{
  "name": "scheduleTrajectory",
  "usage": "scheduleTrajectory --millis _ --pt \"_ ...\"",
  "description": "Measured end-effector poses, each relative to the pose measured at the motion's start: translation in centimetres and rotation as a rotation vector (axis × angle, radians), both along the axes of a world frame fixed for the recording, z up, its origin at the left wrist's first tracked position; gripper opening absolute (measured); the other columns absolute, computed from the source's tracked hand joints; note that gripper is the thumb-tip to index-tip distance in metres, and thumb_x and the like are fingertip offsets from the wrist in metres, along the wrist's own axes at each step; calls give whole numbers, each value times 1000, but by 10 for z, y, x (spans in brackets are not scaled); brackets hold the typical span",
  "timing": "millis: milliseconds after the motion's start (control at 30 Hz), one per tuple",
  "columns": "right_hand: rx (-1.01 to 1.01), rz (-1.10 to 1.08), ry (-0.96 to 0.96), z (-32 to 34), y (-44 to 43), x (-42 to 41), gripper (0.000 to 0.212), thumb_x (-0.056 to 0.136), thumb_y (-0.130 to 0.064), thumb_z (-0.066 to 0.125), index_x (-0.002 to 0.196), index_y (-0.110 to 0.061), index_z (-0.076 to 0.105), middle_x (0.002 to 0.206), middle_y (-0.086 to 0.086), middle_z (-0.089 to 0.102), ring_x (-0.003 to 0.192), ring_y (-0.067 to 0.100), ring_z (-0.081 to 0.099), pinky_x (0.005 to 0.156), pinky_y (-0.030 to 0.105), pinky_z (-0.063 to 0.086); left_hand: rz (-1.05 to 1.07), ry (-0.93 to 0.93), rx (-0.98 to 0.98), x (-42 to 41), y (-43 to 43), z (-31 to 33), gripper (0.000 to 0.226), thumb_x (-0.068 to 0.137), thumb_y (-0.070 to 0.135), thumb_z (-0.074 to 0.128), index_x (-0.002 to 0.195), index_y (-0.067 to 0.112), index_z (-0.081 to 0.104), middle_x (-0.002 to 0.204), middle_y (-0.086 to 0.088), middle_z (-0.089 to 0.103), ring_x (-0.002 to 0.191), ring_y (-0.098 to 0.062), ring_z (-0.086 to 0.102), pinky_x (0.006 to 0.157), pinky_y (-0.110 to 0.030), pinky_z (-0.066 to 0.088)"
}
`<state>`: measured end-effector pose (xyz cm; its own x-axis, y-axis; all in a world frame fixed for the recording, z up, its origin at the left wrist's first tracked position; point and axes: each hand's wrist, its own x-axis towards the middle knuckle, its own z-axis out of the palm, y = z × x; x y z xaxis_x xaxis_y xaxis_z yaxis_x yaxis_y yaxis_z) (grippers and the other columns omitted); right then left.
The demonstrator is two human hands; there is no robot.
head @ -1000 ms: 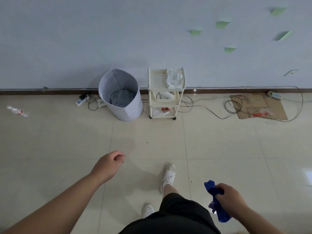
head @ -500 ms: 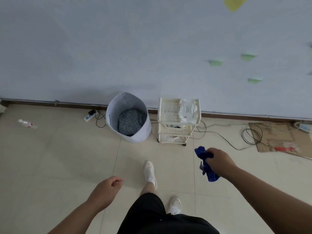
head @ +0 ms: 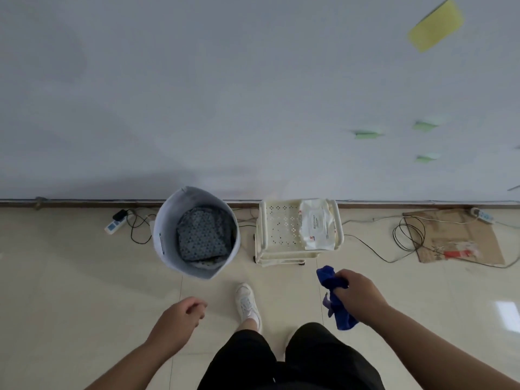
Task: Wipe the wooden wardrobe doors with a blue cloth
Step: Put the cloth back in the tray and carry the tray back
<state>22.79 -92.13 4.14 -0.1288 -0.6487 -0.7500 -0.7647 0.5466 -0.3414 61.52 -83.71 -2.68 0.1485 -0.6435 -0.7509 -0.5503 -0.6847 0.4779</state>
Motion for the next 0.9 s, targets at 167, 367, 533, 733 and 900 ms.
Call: scheduleTrajectory --millis 167,367,533,733,900 --pt "91 34 63 -29 -7 10 15 87 -16 53 90 -28 63 77 -7 70 71 11 66 54 20 44 15 100 9 -4 -69 -7 12 102 27 60 102 33 71 94 4 76 87 -16 71 70 -27 51" --pt "104 -63 -14 -76 -60 32 17 90 -8 51 95 -20 61 64 -4 71 51 4 68 42 16 45 -89 80 65 -12 -93 -35 13 101 32 58 103 41 68 95 10 75 87 -8 71 75 -29 54" --pt "-41 -104 -43 -127 -127 62 24 92 -7 50 95 -29 60 52 -11 64 45 -8 62 37 15 42 -23 78 82 -21 -77 -59 27 101 27 58 92 48 72 91 20 75 76 -1 71 72 -25 53" --pt "-169 30 16 -206 -184 98 37 94 -21 58 131 -19 57 123 5 58 100 25 63 84 40 55 36 73 172 -33 -51 -92 34 101 23 60 96 56 69 92 17 77 75 -1 70 75 -26 54" --pt "23 386 117 -253 -177 99 42 94 -25 55 135 -22 47 129 9 47 112 33 53 87 44 51 45 76 222 -41 -43 -105 33 101 24 58 99 56 68 93 19 76 78 0 70 77 -24 55"
